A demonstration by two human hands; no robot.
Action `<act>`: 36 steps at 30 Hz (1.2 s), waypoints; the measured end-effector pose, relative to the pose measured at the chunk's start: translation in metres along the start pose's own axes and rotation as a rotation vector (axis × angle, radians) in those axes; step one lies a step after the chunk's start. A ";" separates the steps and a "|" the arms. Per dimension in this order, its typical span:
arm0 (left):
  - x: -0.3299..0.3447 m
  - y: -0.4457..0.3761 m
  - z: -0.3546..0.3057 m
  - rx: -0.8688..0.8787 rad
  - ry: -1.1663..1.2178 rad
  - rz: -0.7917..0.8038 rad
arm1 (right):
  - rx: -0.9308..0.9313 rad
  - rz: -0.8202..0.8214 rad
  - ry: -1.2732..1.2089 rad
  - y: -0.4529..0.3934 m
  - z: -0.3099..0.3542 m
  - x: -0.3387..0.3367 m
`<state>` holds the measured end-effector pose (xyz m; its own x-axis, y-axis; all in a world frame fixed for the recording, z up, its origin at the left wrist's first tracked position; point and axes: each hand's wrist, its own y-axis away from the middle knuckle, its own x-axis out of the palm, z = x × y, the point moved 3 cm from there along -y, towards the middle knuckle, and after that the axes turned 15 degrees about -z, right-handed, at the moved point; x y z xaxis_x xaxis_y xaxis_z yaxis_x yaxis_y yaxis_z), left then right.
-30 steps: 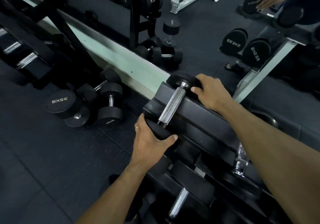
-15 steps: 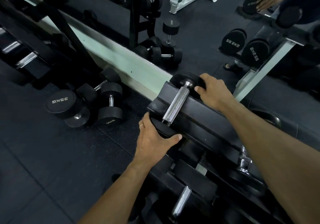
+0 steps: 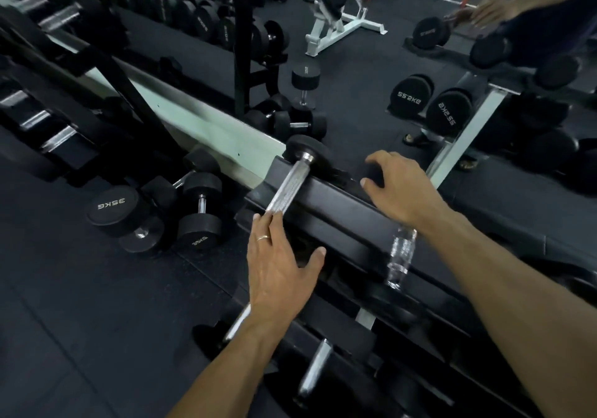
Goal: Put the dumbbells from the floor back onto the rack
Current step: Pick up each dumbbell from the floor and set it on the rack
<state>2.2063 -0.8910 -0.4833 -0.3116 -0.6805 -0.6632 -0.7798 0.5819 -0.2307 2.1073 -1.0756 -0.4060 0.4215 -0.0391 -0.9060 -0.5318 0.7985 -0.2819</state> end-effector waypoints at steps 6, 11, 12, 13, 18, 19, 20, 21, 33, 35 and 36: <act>0.031 0.064 -0.043 -0.053 0.059 0.119 | 0.028 0.001 0.015 0.037 -0.062 -0.034; 0.061 0.101 -0.060 -0.242 0.108 0.251 | 0.117 0.090 -0.025 0.050 -0.098 -0.036; 0.066 0.107 -0.061 -0.269 0.121 0.263 | 0.125 0.120 -0.037 0.050 -0.102 -0.033; 0.071 0.112 -0.064 -0.289 0.135 0.266 | 0.129 0.140 -0.050 0.050 -0.106 -0.030; 0.084 0.119 -0.070 -0.339 0.170 0.161 | 0.131 0.145 -0.092 0.040 -0.109 -0.021; 0.085 0.118 -0.068 -0.336 0.167 0.156 | 0.124 0.146 -0.087 0.039 -0.108 -0.020; 0.086 0.116 -0.066 -0.332 0.163 0.160 | 0.118 0.144 -0.083 0.038 -0.108 -0.019; 0.086 0.113 -0.063 -0.326 0.157 0.170 | 0.114 0.139 -0.079 0.039 -0.108 -0.018; 0.078 0.095 -0.048 -0.240 0.154 0.274 | 0.148 0.102 -0.038 0.051 -0.111 -0.023; 0.077 0.096 -0.048 -0.243 0.158 0.267 | 0.144 0.107 -0.020 0.051 -0.110 -0.023; 0.078 0.097 -0.048 -0.245 0.165 0.266 | 0.146 0.107 -0.019 0.051 -0.109 -0.022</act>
<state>2.0803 -0.9089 -0.5228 -0.5874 -0.5946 -0.5491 -0.7607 0.6372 0.1237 1.9906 -1.0999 -0.4349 0.3832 0.0611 -0.9216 -0.4627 0.8763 -0.1343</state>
